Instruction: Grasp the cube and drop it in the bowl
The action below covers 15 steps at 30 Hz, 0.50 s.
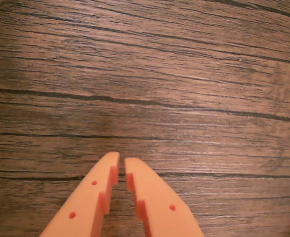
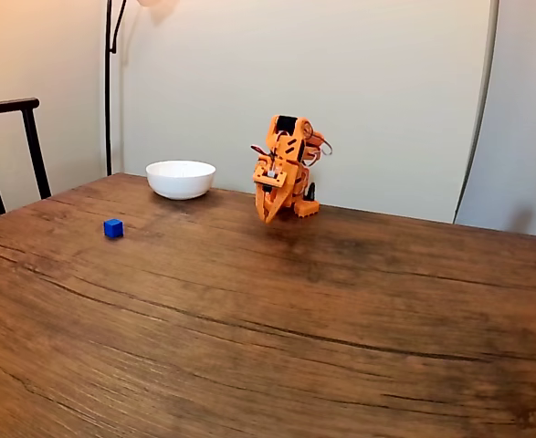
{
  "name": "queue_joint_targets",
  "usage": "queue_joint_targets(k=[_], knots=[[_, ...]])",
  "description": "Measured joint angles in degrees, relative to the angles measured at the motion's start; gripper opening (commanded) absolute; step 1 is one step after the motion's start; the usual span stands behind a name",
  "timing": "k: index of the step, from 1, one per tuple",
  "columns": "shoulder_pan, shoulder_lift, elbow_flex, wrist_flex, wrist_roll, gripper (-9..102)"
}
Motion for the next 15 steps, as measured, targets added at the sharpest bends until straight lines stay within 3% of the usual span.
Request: queue_joint_targets(k=[15], knots=[[0.2, 0.0, 0.0, 0.0, 0.0, -1]])
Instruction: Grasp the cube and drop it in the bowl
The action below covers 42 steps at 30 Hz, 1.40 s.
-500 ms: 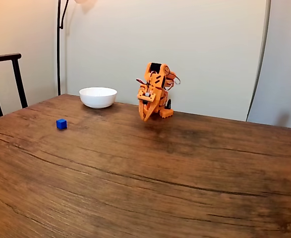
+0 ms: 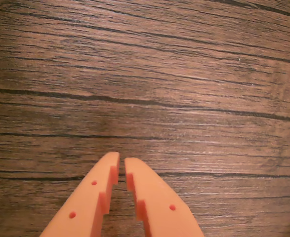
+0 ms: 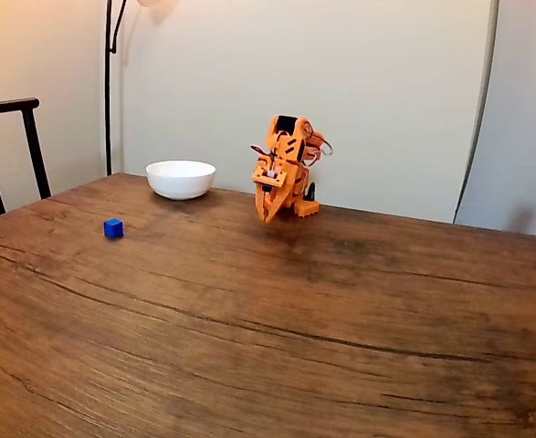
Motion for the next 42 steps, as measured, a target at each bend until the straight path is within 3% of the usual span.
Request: queue_joint_targets(k=[42], knots=[[-0.5, -0.2, 0.0, -1.7, 0.2, -1]])
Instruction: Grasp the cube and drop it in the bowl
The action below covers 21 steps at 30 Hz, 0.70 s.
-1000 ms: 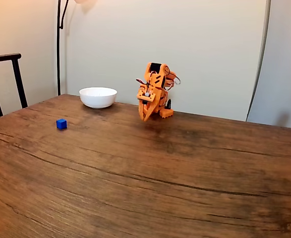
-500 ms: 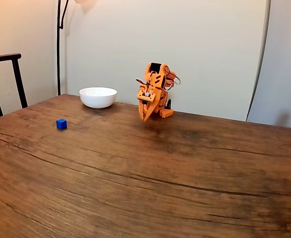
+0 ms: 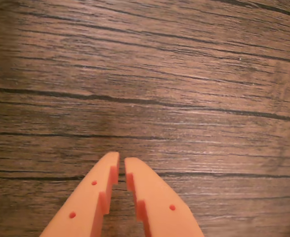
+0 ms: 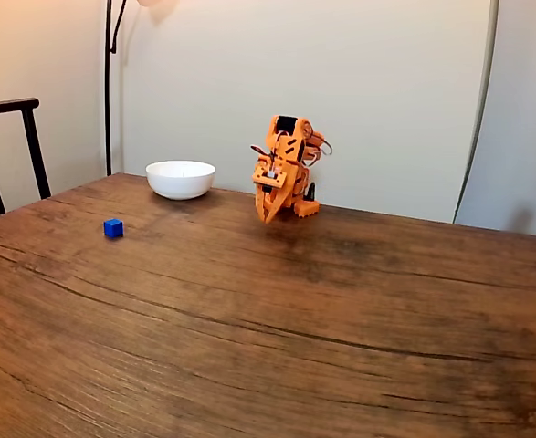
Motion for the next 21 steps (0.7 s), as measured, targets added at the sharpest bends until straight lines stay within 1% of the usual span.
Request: queue_joint_targets(k=[4, 9, 14, 21], knots=[[-2.2, -0.6, 0.1, -8.6, 0.3, -1], [0.3, -0.6, 0.1, -19.2, -0.2, -1], [2.5, -0.6, 0.1, -20.9, -6.2, -1], [5.8, -0.7, 0.1, -21.7, -11.7, -1]])
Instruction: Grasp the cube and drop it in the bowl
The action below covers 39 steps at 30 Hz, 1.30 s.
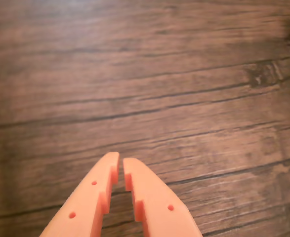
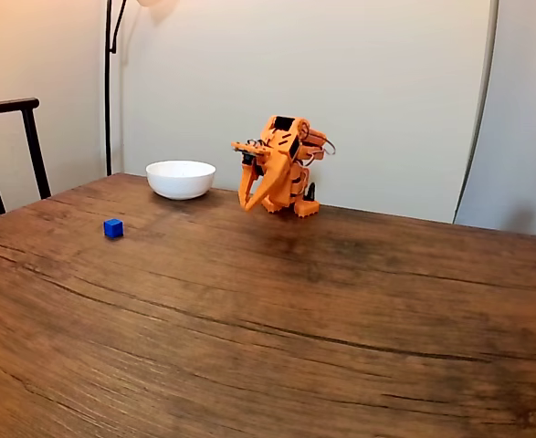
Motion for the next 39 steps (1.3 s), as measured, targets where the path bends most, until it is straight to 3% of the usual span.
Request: queue_joint_targets(k=[8, 13, 26, 35, 39], knots=[[5.1, 0.0, -4.5, -0.2, -2.9, 0], [5.5, 0.0, -5.3, -4.0, -2.9, 9], [9.2, -0.3, -8.6, -5.6, -7.6, 9], [15.5, -4.1, -25.9, 8.9, -4.7, 10], [17.1, -12.2, -34.1, 11.2, -3.5, 10]])
